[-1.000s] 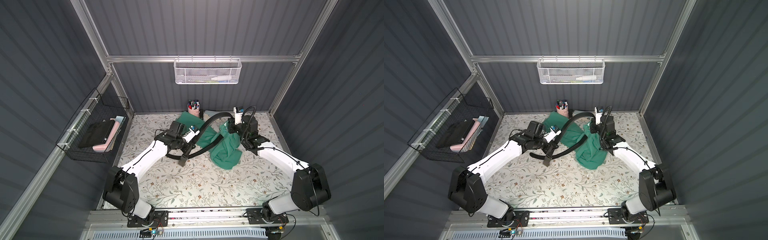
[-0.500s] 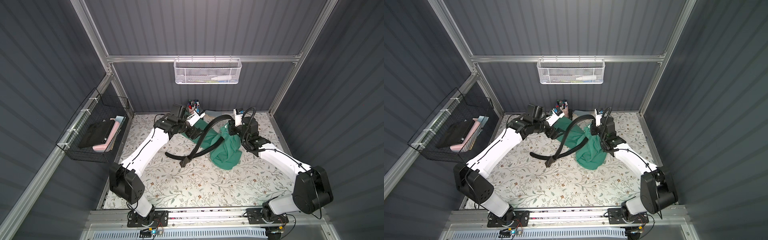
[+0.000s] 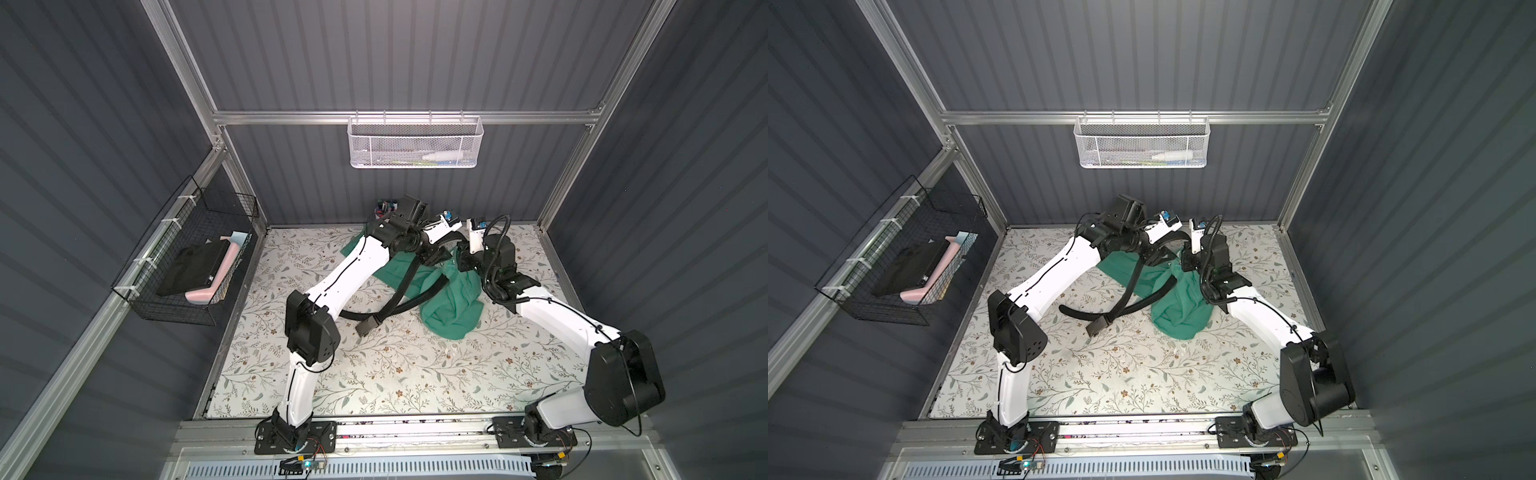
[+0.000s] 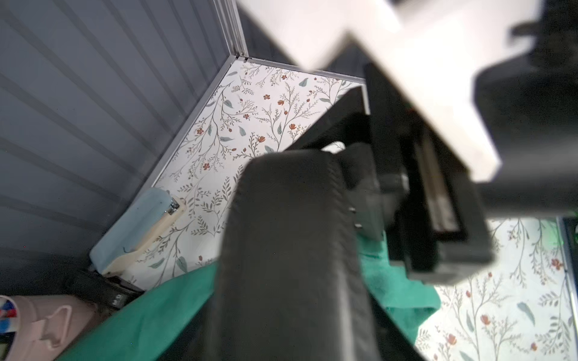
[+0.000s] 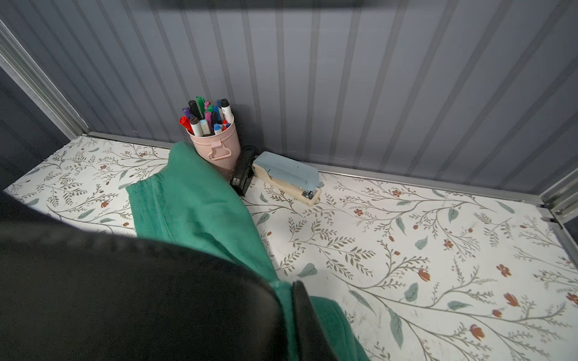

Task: Remove the belt from the trousers

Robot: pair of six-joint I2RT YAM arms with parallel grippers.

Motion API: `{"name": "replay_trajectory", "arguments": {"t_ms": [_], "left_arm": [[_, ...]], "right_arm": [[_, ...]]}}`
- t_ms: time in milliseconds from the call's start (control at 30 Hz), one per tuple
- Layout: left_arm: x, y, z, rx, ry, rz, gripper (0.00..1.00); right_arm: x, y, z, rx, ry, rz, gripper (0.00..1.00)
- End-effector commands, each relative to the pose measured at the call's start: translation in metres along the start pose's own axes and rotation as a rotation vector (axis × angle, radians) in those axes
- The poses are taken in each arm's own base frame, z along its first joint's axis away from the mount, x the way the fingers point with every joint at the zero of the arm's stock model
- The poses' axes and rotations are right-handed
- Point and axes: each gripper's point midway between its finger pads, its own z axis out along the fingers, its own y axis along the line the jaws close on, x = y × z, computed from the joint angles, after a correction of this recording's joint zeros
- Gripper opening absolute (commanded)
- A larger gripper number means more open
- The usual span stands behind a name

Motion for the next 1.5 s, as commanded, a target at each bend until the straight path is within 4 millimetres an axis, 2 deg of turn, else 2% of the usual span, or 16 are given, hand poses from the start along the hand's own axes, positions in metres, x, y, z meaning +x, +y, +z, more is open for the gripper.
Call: {"name": "replay_trajectory", "arguments": {"t_ms": [0, 133, 233, 400, 500, 600, 667, 733, 900, 967, 1000, 1167, 1200, 1300, 1400, 1467], "left_arm": [[-0.037, -0.002, -0.033, -0.022, -0.070, -0.012, 0.01], [-0.061, -0.012, -0.075, -0.049, -0.142, 0.009, 0.00], [-0.080, -0.017, -0.124, -0.128, -0.210, 0.057, 0.00], [-0.114, -0.029, -0.218, -0.202, -0.371, 0.079, 0.00], [-0.121, -0.037, -0.258, -0.242, -0.438, 0.082, 0.00], [-0.112, -0.033, -0.284, -0.295, -0.468, 0.057, 0.00], [-0.093, -0.018, -0.286, -0.334, -0.460, 0.008, 0.00], [-0.063, 0.000, -0.273, -0.354, -0.410, -0.067, 0.00], [0.025, 0.023, -0.216, -0.333, -0.264, -0.217, 0.00], [0.053, 0.028, -0.201, -0.314, -0.231, -0.277, 0.00], [0.084, 0.026, -0.183, -0.290, -0.177, -0.326, 0.00], [0.176, 0.020, -0.142, -0.263, 0.038, -0.401, 0.00], [0.193, 0.019, -0.136, -0.265, 0.085, -0.399, 0.07], [0.217, 0.019, -0.128, -0.269, 0.185, -0.386, 0.42], [0.209, 0.028, -0.133, -0.264, 0.238, -0.340, 0.70], [0.190, 0.033, -0.139, -0.263, 0.238, -0.306, 0.79]], "right_arm": [[0.002, -0.006, -0.001, 0.033, -0.004, 0.024, 0.08], [0.024, -0.024, 0.001, 0.097, 0.042, 0.074, 0.30], [0.042, -0.033, 0.006, 0.117, 0.082, 0.109, 0.44], [0.068, -0.044, 0.024, 0.148, 0.184, 0.166, 0.50], [0.075, -0.044, 0.035, 0.151, 0.237, 0.180, 0.51], [0.081, -0.042, 0.043, 0.140, 0.271, 0.182, 0.51], [0.082, -0.040, 0.045, 0.134, 0.277, 0.183, 0.50], [0.079, -0.039, 0.045, 0.124, 0.271, 0.188, 0.45], [0.042, -0.039, 0.028, 0.114, 0.160, 0.167, 0.14], [0.023, -0.042, 0.017, 0.131, 0.102, 0.152, 0.06], [0.013, -0.045, 0.011, 0.144, 0.072, 0.140, 0.04], [-0.026, -0.043, -0.015, 0.129, -0.060, 0.048, 0.00], [-0.031, -0.040, -0.018, 0.115, -0.085, 0.026, 0.00], [-0.033, -0.037, -0.019, 0.100, -0.089, 0.010, 0.00], [-0.022, -0.033, -0.011, 0.080, -0.047, 0.007, 0.01], [-0.014, -0.030, -0.006, 0.066, -0.024, 0.009, 0.01]]}}
